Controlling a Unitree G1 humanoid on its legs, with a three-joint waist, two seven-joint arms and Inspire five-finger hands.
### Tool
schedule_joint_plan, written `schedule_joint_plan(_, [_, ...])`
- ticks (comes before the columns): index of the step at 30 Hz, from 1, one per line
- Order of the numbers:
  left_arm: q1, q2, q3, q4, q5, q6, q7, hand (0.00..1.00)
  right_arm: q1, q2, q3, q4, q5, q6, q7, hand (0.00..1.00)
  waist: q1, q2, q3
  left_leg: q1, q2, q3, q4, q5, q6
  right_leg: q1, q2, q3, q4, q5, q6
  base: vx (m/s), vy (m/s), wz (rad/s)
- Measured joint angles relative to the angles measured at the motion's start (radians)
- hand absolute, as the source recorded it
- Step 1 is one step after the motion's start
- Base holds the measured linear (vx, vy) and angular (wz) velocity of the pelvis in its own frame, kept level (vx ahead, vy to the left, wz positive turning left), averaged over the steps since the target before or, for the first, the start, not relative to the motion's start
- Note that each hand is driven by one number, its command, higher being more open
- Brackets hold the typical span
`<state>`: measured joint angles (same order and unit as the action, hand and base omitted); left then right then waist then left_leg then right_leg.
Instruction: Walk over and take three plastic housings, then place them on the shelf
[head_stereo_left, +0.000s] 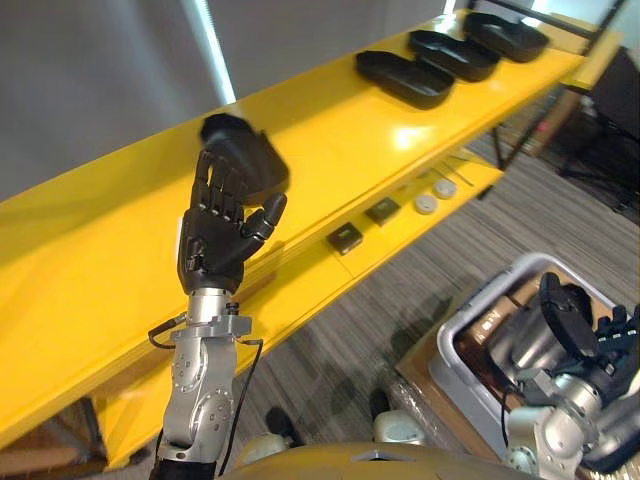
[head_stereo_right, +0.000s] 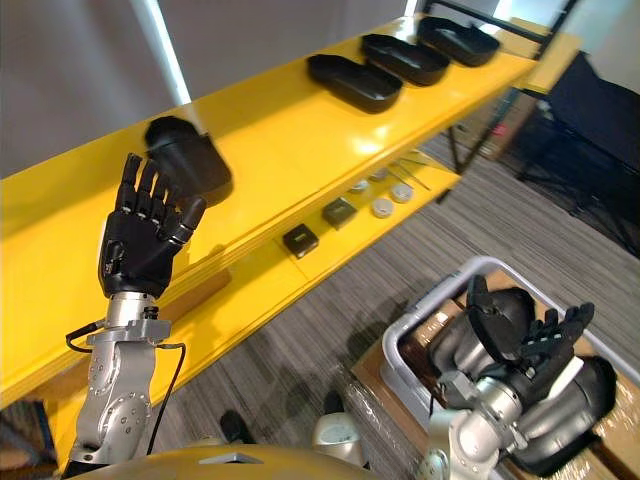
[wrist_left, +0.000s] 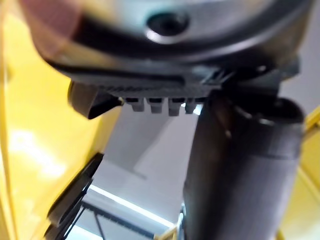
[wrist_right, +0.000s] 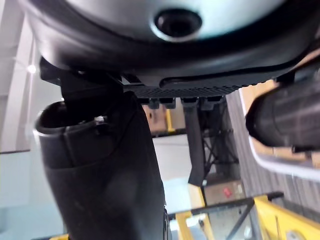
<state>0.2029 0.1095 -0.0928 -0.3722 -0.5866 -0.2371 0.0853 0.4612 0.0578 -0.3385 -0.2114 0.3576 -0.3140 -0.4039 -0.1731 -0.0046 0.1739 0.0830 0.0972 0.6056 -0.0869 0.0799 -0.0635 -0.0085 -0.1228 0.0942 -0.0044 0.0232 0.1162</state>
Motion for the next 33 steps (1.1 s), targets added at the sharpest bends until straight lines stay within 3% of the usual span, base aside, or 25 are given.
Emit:
schedule_joint_plan(3, [-0.017,0.001,0.002,0.007,0.000,-0.004,0.028,1.00,0.039,0.000,0.003,0.003,0.027,0.000,0.082,1.00,-0.034,0.000,-0.002,0.008,0.017,0.075,0.001,-0.009,-0.016,-0.029,0.026,0.066,-0.023,0.028,-0.011,0.01,-0.040,-0.71])
schedule_joint_plan(6, [-0.046,0.002,0.008,0.024,-0.001,-0.007,0.060,1.00,0.036,-0.001,0.004,0.012,-0.008,0.003,0.107,1.00,-0.043,-0.002,-0.001,0.004,0.033,0.081,0.037,-0.023,-0.026,-0.030,0.042,0.091,-0.037,0.040,-0.013,0.03,-0.067,-0.38])
schedule_joint_plan(8, [-0.049,0.000,0.025,0.027,0.001,-0.035,0.096,1.00,0.003,-0.031,0.005,0.011,-0.036,0.003,0.132,1.00,-0.020,-0.001,-0.004,-0.064,0.082,-0.096,0.224,-0.122,-0.005,-0.044,0.061,0.152,-0.039,0.056,-0.019,0.05,-0.108,-0.84])
schedule_joint_plan(9, [-0.049,-0.005,0.045,0.027,0.000,-0.050,0.112,1.00,-0.036,-0.072,0.004,0.012,-0.028,0.003,0.148,1.00,-0.003,0.018,-0.005,-0.107,0.107,-0.213,0.317,-0.185,-0.002,-0.046,0.080,0.192,-0.051,0.074,-0.017,0.04,-0.033,-1.10])
schedule_joint_plan(11, [-0.040,-0.015,0.084,0.027,0.000,-0.051,0.117,1.00,-0.109,-0.141,0.000,0.015,-0.015,0.005,0.170,1.00,0.013,0.040,-0.005,-0.129,0.116,-0.350,0.395,-0.250,-0.007,-0.055,0.104,0.253,-0.050,0.081,-0.010,0.02,0.041,-0.94])
schedule_joint_plan(14, [-0.024,-0.018,0.120,0.025,0.000,-0.051,0.110,1.00,-0.164,-0.179,-0.006,0.015,-0.017,0.007,0.213,1.00,0.034,0.049,-0.009,-0.124,0.093,-0.439,0.389,-0.307,-0.013,-0.081,0.110,0.305,-0.051,0.085,0.002,-0.05,0.138,-0.60])
schedule_joint_plan(15, [-0.017,-0.020,0.137,0.022,0.000,-0.051,0.098,1.00,-0.173,-0.179,-0.005,0.015,-0.027,0.021,0.231,1.00,0.037,0.047,-0.008,-0.126,0.082,-0.445,0.379,-0.322,-0.037,-0.095,0.105,0.320,-0.049,0.086,0.006,-0.08,0.163,-0.39])
schedule_joint_plan(17, [0.002,-0.031,0.143,0.022,-0.020,-0.056,0.077,1.00,-0.160,-0.172,-0.002,0.019,-0.031,0.052,0.244,1.00,0.036,0.042,-0.007,-0.122,0.060,-0.441,0.380,-0.320,-0.041,-0.102,0.089,0.322,-0.033,0.087,0.017,-0.05,0.149,-0.16])
schedule_joint_plan(22, [-0.023,-0.043,0.114,0.013,-0.070,-0.094,0.059,1.00,-0.103,-0.103,0.049,0.098,0.020,0.091,0.260,1.00,0.029,0.037,0.026,-0.064,0.026,-0.416,0.394,-0.335,-0.027,-0.121,0.090,0.332,0.071,0.092,0.036,-0.05,0.118,-0.41])
schedule_joint_plan(24, [-0.023,-0.041,0.094,0.003,-0.028,-0.095,0.070,1.00,-0.065,-0.050,0.097,0.097,0.059,0.091,0.298,1.00,0.039,0.012,0.065,-0.014,0.018,-0.347,0.403,-0.348,-0.010,-0.111,0.082,0.245,0.080,0.134,0.055,-0.18,0.073,-0.91])
schedule_joint_plan(25, [-0.028,-0.040,0.089,0.003,0.005,-0.089,0.083,1.00,-0.064,-0.044,0.118,0.097,0.058,0.091,0.317,1.00,0.038,0.012,0.076,-0.009,0.025,-0.319,0.403,-0.343,0.002,-0.115,0.079,0.193,0.050,0.199,0.067,-0.28,0.012,-0.90])
schedule_joint_plan(26, [-0.038,-0.041,0.089,0.007,0.026,-0.079,0.086,1.00,-0.068,-0.046,0.135,0.098,0.048,0.089,0.335,1.00,0.037,0.030,0.084,-0.019,0.040,-0.281,0.393,-0.328,0.019,-0.134,0.073,0.125,0.065,0.205,0.070,-0.30,-0.004,-0.76])
schedule_joint_plan(27, [-0.051,-0.042,0.090,0.010,0.048,-0.066,0.086,1.00,-0.080,-0.059,0.156,0.100,0.041,0.088,0.338,1.00,0.040,0.026,0.080,-0.033,0.041,-0.256,0.374,-0.300,0.030,-0.192,0.052,0.011,0.246,0.088,-0.033,-0.28,-0.012,-0.55])
schedule_joint_plan(28, [-0.053,-0.041,0.090,0.010,0.048,-0.062,0.084,1.00,-0.093,-0.066,0.164,0.101,0.041,0.087,0.337,1.00,0.046,0.032,0.080,-0.039,0.043,-0.246,0.359,-0.283,0.033,-0.213,0.035,-0.032,0.335,0.035,-0.050,-0.20,-0.002,-0.48])
schedule_joint_plan(29, [-0.051,-0.042,0.095,0.010,0.045,-0.052,0.080,1.00,-0.133,-0.082,0.183,0.123,0.039,0.062,0.329,1.00,0.065,0.045,0.084,-0.041,0.059,-0.229,0.334,-0.250,0.034,-0.226,-0.017,-0.116,0.482,-0.030,-0.093,-0.16,-0.050,-0.42])
schedule_joint_plan(30, [-0.046,-0.047,0.110,0.010,0.039,-0.044,0.074,1.00,-0.184,-0.101,0.205,0.171,0.038,0.037,0.311,1.00,0.082,0.054,0.089,-0.044,0.078,-0.219,0.320,-0.228,0.029,-0.217,-0.071,-0.176,0.572,-0.058,-0.125,-0.14,-0.094,-0.50])
schedule_joint_plan(32, [-0.028,-0.054,0.130,0.014,0.005,-0.043,0.056,1.00,-0.287,-0.125,0.267,0.298,0.022,-0.004,0.242,1.00,0.132,0.054,0.087,-0.062,0.136,-0.193,0.320,-0.196,-0.002,-0.171,-0.193,-0.243,0.692,-0.077,-0.154,-0.17,-0.318,-0.57])
schedule_joint_plan(33, [-0.019,-0.053,0.143,0.024,-0.002,-0.048,0.050,1.00,-0.319,-0.124,0.299,0.336,0.004,-0.011,0.212,1.00,0.158,0.053,0.086,-0.078,0.171,-0.188,0.317,-0.169,-0.026,-0.142,-0.253,-0.254,0.709,-0.074,-0.149,-0.15,-0.418,-0.49])
